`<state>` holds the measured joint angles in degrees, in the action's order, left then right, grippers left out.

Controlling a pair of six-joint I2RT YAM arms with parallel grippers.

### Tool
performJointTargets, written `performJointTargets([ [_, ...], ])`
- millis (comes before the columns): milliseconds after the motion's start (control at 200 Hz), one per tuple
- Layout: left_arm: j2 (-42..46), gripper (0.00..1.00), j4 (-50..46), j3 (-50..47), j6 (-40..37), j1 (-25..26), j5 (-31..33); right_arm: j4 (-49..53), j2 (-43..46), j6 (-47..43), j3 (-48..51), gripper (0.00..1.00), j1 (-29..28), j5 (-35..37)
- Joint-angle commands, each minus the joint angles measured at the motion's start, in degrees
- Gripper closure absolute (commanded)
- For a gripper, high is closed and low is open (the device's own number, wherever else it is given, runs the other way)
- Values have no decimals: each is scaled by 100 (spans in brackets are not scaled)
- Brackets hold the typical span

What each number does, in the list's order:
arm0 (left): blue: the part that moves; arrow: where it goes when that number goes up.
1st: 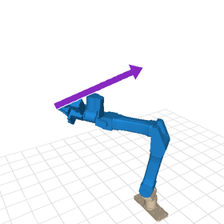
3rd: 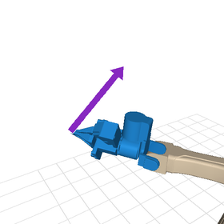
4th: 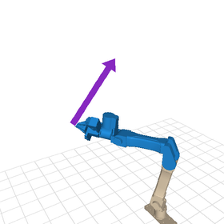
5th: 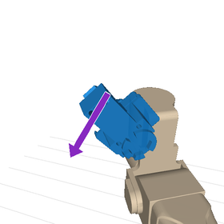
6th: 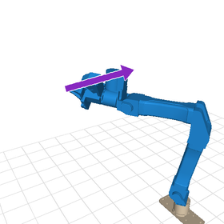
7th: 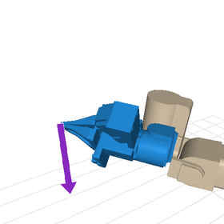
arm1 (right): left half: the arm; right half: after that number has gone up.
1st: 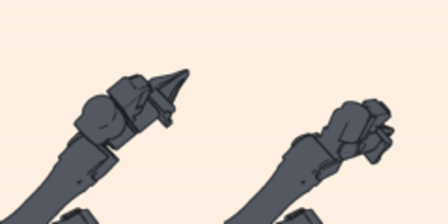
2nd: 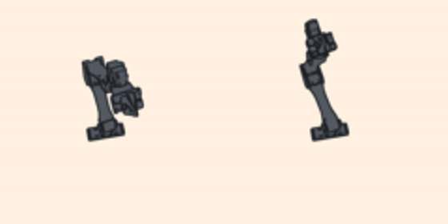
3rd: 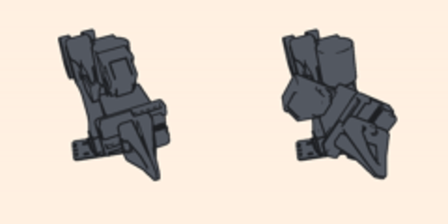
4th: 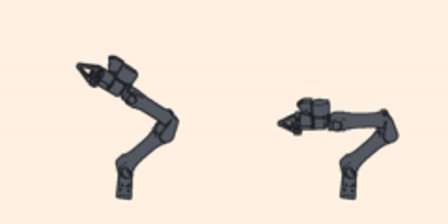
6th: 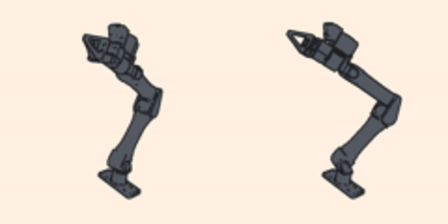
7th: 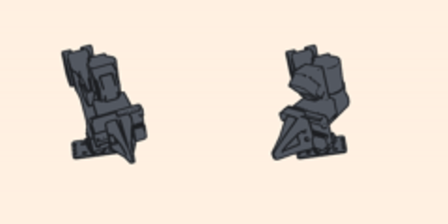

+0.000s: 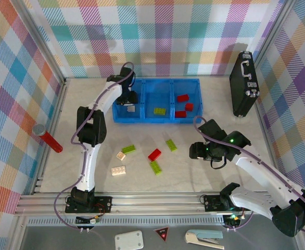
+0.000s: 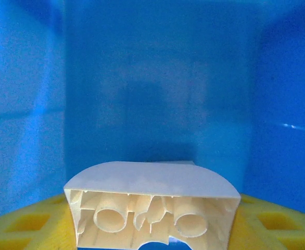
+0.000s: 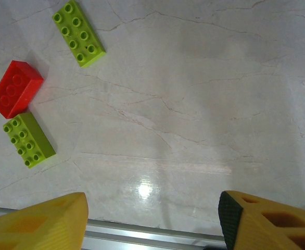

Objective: Sort the legos into containers by color
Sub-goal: Place the lego in the container.

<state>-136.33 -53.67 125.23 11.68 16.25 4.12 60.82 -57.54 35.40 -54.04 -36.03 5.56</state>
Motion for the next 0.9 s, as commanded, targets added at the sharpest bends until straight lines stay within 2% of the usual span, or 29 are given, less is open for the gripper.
performJointTargets([
  [0, -152, 39, 151, 238, -106, -113, -133, 150, 72, 85, 41, 32, -36, 5],
  [505, -455, 36, 515, 364, -53, -166, -443, 220, 172, 156, 42, 32, -36, 51],
  [690, -351, 30, 502, 366, -79, -166, -447, 210, 225, 180, 60, 32, -36, 55],
  [895, -177, 27, 463, 354, -79, -157, -477, 198, 255, 166, 52, 32, -40, 54],
])
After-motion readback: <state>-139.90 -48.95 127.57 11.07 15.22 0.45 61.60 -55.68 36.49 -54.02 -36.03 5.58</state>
